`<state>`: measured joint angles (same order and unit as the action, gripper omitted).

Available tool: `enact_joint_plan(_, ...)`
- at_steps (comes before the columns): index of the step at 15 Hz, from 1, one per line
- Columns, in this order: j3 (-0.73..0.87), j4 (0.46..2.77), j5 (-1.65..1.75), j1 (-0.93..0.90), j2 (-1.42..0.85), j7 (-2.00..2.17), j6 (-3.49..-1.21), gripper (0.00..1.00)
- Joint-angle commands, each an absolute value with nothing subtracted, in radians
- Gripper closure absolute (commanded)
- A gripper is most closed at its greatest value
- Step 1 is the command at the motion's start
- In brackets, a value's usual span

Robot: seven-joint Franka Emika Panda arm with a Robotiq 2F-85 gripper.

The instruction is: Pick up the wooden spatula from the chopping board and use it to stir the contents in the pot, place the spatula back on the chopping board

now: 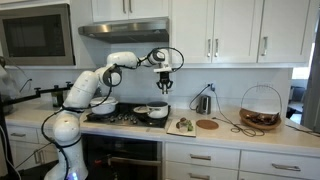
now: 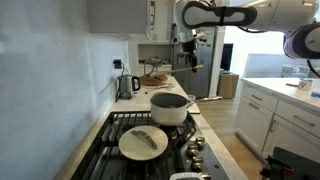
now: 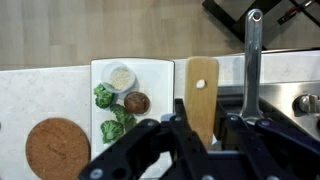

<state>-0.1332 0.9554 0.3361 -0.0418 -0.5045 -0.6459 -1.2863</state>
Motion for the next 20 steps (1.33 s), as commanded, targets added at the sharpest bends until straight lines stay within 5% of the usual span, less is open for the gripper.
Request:
enact_joint_plan(1, -0.137, 1.196, 0.307, -0.005, -0.337, -0.565, -1.407, 0.93)
enact_joint_plan(6, -0.133, 1.417, 0.312, 0.021, -0.169, -0.499, -1.495, 0.93)
enact_joint_plan(7, -0.133, 1.263, 0.329, 0.006, -0.283, -0.538, -1.437, 0.72)
enact_joint_plan(14, -0.108, 1.373, 0.324, -0.007, -0.202, -0.527, -1.464, 0.72)
enact_joint_plan(15, -0.108, 1.375, 0.324, -0.007, -0.202, -0.527, -1.465, 0.93)
enact_joint_plan(20, -0.086, 1.368, 0.304, 0.007, -0.244, -0.541, -1.473, 0.93)
